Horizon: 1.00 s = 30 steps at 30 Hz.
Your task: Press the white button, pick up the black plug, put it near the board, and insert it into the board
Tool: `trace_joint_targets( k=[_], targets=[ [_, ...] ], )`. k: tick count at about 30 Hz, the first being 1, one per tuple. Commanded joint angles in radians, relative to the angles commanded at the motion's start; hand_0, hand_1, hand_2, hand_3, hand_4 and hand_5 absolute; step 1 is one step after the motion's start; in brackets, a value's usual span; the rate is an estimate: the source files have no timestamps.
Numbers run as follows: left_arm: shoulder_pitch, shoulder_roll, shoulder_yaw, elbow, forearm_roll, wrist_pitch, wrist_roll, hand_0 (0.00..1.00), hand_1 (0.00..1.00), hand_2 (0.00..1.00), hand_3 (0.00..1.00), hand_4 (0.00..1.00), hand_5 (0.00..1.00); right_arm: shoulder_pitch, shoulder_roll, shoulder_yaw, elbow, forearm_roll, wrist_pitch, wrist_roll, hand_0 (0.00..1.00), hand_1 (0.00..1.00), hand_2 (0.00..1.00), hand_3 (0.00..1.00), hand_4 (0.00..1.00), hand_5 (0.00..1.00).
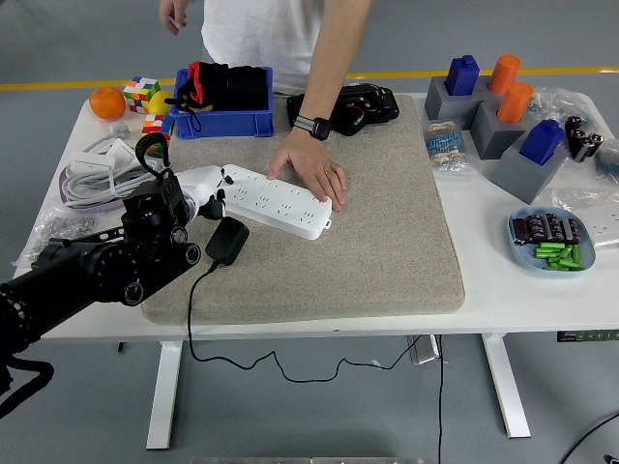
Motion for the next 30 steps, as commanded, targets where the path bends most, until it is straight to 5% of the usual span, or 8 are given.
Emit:
trace_joint_targets(
  k=[12, 26, 30],
  targets=[
    [-0.004, -0.007, 0.022, 0.009, -0.013, 0.001, -0.006, 0.138, 0.121, 0.147, 0.807, 0.002, 0.002, -0.002, 0.003, -0.001, 0.001, 0.001, 0.000, 0.000, 0.822, 0.656, 0.652, 0.628, 0.757, 0.493],
    [0.036, 0.016, -0.146, -0.091, 0.097, 0.051, -0.048, 0.172, 0.159, 0.171, 0.793, 0.020, 0.002, -0.010, 0.008, 0.011, 0.001, -0.003, 0.000, 0.000, 0.822, 0.657, 0.652, 0.628, 0.756, 0.493],
    [0.078, 0.036, -0.192, -0.165, 0.122, 0.072, -0.064, 0.172, 0.159, 0.171, 0.793, 0.020, 0.002, -0.010, 0.009, 0.013, 0.003, -0.004, 0.000, 0.001, 0.822, 0.657, 0.652, 0.628, 0.756, 0.493]
  ],
)
